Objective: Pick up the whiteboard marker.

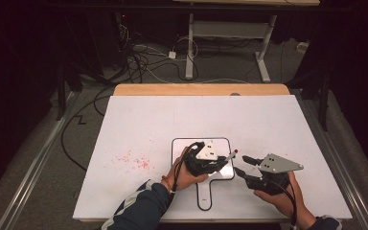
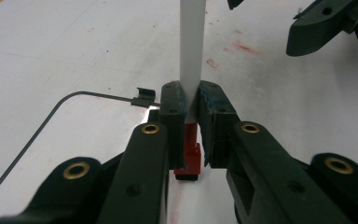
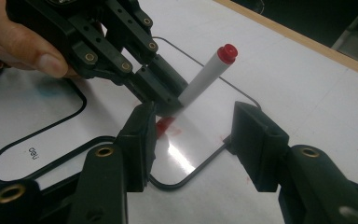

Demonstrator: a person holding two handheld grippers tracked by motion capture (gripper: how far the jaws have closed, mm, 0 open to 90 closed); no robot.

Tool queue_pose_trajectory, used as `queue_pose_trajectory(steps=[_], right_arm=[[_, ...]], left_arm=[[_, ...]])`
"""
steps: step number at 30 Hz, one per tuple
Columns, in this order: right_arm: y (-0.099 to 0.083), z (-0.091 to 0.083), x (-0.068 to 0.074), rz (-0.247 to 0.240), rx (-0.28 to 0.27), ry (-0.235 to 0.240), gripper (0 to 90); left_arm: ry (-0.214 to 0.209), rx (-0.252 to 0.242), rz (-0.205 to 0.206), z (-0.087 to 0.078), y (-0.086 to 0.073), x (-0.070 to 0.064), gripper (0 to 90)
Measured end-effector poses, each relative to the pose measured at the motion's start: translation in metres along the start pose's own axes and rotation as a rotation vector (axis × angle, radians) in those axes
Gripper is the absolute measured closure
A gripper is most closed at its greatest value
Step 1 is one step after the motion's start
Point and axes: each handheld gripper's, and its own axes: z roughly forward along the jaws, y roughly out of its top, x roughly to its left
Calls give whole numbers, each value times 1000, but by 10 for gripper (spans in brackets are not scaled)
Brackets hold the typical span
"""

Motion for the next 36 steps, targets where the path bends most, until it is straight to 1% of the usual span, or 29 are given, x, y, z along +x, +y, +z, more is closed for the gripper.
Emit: queue_pose_trajectory(steps=[4, 7, 10, 11, 12, 13, 14, 16, 17, 19, 20, 21, 22, 24, 27, 31, 33, 34, 35, 36], right_arm=[[-1, 0, 0, -3, 2, -1, 506], [0, 1, 1, -6, -1, 1, 502], [3, 4, 3, -3, -7, 12, 499], [4, 6, 4, 5, -16, 23, 500], [6, 8, 5, 12, -27, 38, 501], [9, 11, 6, 11, -28, 46, 500], [12, 14, 8, 13, -35, 52, 499], [17, 22, 9, 29, -60, 80, 499], [20, 27, 10, 33, -64, 82, 494], [24, 37, 10, 57, -75, 106, 502], [26, 42, 10, 64, -75, 119, 512], [28, 46, 11, 62, -73, 123, 519], [31, 52, 13, 68, -76, 132, 544], [34, 59, 14, 80, -79, 149, 577], [38, 71, 18, 100, -80, 161, 661], [41, 79, 22, 95, -82, 157, 796], [42, 81, 23, 84, -82, 138, 809], [42, 81, 23, 88, -86, 140, 810], [42, 81, 22, 90, -88, 146, 810], [42, 80, 22, 88, -85, 143, 810]], left_arm=[[-3, 3, -9, -5, -4, 3, 789], [6, 9, -17, -12, -8, 6, 790], [6, 1, -26, -19, -14, 7, 789], [10, -3, -27, -21, -16, 7, 789], [4, -5, -30, -22, -17, 8, 789], [5, -4, -25, -24, -18, 8, 789], [5, -13, -26, -25, -19, 7, 789], [5, -16, -27, -27, -22, 7, 789], [6, -20, -30, -28, -23, 6, 789], [7, -25, -34, -31, -26, 7, 789], [10, -29, -37, -32, -27, 7, 789], [21, -27, -39, -34, -29, 7, 789], [22, -25, -36, -35, -29, 8, 789], [20, -34, -51, -38, -32, 9, 789], [26, -42, -53, -41, -34, 9, 789], [34, -44, -57, -42, -35, 8, 788], [48, -46, -56, -44, -35, 7, 784], [69, -53, -59, -46, -35, 6, 751], [90, -56, -62, -49, -35, 5, 686], [102, -61, -66, -53, -35, 5, 624]])
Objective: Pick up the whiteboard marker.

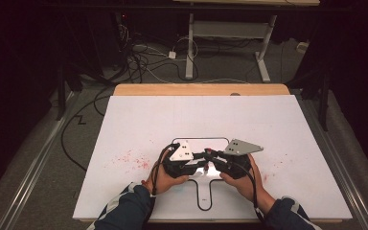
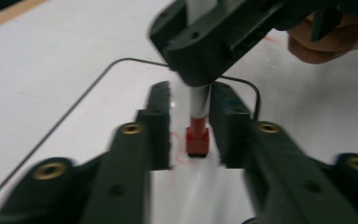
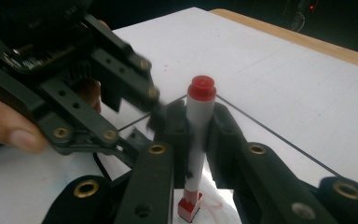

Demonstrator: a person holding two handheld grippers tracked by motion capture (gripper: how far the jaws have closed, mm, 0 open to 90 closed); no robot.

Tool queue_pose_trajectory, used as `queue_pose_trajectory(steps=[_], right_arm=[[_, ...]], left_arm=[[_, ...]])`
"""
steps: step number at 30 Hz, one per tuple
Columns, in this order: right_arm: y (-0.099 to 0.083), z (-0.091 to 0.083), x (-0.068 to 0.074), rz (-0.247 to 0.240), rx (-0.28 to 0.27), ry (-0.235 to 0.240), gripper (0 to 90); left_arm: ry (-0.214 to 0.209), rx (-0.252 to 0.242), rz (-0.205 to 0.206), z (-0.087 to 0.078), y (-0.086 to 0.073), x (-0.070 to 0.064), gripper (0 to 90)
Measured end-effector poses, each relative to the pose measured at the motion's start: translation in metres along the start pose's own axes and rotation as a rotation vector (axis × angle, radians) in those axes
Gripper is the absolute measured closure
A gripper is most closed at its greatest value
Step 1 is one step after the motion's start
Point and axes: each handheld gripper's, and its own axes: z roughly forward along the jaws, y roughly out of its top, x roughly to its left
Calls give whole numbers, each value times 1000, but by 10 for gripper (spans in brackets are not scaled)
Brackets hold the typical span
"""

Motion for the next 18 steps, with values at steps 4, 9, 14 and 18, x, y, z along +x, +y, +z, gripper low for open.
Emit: queue_pose_trajectory(steps=[4, 9, 14, 18], right_arm=[[2, -8, -4, -15, 9, -17, 811], [1, -19, -13, -21, 44, -52, 811], [-5, -24, -20, -48, 67, -87, 814], [-8, -25, -24, -42, 56, -99, 815]], left_arm=[[94, 9, 1, -23, -1, -4, 385], [190, 39, -18, -60, -23, -6, 272], [254, 37, -87, -97, -54, -8, 240], [281, 75, -131, -113, -76, -14, 225]])
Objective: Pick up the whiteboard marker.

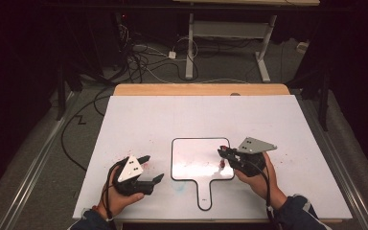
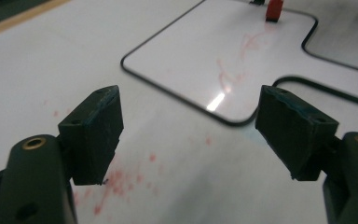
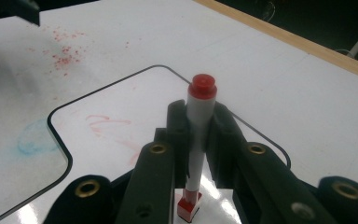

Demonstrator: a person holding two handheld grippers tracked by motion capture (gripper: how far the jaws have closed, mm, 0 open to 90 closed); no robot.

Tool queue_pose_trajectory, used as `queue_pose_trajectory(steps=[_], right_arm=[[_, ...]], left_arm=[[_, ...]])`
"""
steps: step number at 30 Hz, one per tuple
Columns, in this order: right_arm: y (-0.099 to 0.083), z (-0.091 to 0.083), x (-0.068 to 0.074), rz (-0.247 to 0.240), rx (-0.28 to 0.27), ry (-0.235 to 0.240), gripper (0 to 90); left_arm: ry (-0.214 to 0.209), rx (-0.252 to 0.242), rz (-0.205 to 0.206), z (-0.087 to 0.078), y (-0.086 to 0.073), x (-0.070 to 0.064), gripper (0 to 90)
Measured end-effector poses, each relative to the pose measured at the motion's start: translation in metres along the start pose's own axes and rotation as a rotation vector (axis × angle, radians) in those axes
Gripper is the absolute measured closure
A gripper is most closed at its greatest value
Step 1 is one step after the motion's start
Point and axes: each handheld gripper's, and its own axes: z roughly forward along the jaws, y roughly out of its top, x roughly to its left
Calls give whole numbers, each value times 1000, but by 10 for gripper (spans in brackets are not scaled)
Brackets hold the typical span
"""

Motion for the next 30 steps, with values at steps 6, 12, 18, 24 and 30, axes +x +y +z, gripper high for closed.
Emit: queue_pose_trajectory(steps=[6, 12, 18, 24, 30], right_arm=[[2, 10, 14, -14, -34, 10, 816], [7, 24, 25, -3, -60, 45, 816], [19, 46, 47, -2, -77, 97, 816], [33, 71, 69, -11, -87, 147, 816], [38, 79, 84, -47, -94, 163, 816]], left_arm=[[19, 34, 2, -7, -11, -1, 225], [6, 40, -9, -6, -14, 0, 225], [-8, 36, -12, -4, -13, 0, 226], [-16, 37, -18, -4, -14, 3, 226], [-26, 37, -15, -4, -15, 2, 226]])
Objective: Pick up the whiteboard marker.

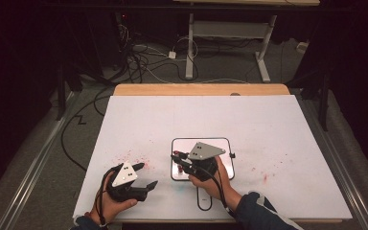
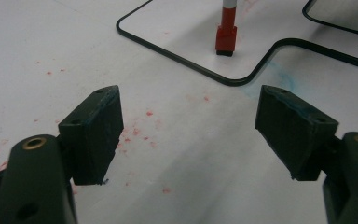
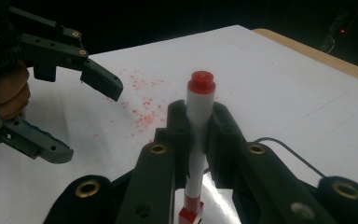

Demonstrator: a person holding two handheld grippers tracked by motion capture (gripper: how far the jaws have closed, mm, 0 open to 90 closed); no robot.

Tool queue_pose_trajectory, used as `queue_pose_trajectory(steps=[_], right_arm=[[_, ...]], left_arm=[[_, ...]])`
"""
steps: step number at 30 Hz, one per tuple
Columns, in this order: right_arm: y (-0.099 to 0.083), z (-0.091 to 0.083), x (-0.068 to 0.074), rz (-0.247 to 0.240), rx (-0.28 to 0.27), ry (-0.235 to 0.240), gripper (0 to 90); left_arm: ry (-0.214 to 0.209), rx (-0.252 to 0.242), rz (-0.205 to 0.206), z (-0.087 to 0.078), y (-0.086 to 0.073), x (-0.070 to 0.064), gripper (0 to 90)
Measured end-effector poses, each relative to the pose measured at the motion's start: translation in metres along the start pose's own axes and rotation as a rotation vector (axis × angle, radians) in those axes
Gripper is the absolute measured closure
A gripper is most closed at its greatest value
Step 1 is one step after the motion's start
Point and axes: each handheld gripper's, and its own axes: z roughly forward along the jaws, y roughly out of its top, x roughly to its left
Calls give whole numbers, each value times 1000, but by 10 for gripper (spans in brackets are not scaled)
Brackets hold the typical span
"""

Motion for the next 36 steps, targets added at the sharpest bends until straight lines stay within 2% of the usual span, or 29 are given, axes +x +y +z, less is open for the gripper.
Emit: queue_pose_trajectory(steps=[2, 9, 14, 17, 19, 22, 26, 28, 30, 32, 34, 36], right_arm=[[-1, -3, -3, -1, 7, 1, 816], [-10, -33, -19, -20, 49, -79, 816], [-23, -64, -47, -23, 70, -173, 816], [-32, -81, -65, 27, 65, -222, 816], [-35, -87, -71, 47, 66, -239, 816], [-35, -87, -68, 43, 63, -229, 816], [-33, -81, -57, 49, 49, -169, 815], [-32, -79, -52, 34, 52, -153, 816], [-31, -80, -50, 16, 61, -154, 815], [-31, -82, -52, 24, 67, -156, 815], [-31, -85, -53, 3, 82, -183, 815], [-32, -87, -54, -1, 87, -186, 816]], left_arm=[[-15, -3, -2, 0, 0, 0, 240], [-10, 0, -6, 0, 1, -1, 232], [-10, 1, -6, 1, 1, -1, 231], [-12, 8, -5, 2, 1, -1, 230], [-11, 7, -2, 3, 2, -2, 230], [-12, 10, 4, 3, 2, -2, 229], [-15, 10, 1, 3, 1, -1, 229], [-16, 8, -1, 3, 1, -1, 228], [-16, 9, 2, 3, 1, -1, 227], [-16, 11, 3, 3, 1, -1, 227], [-15, 10, 6, 3, 2, -1, 227], [-15, 13, 9, 3, 2, -2, 227]])
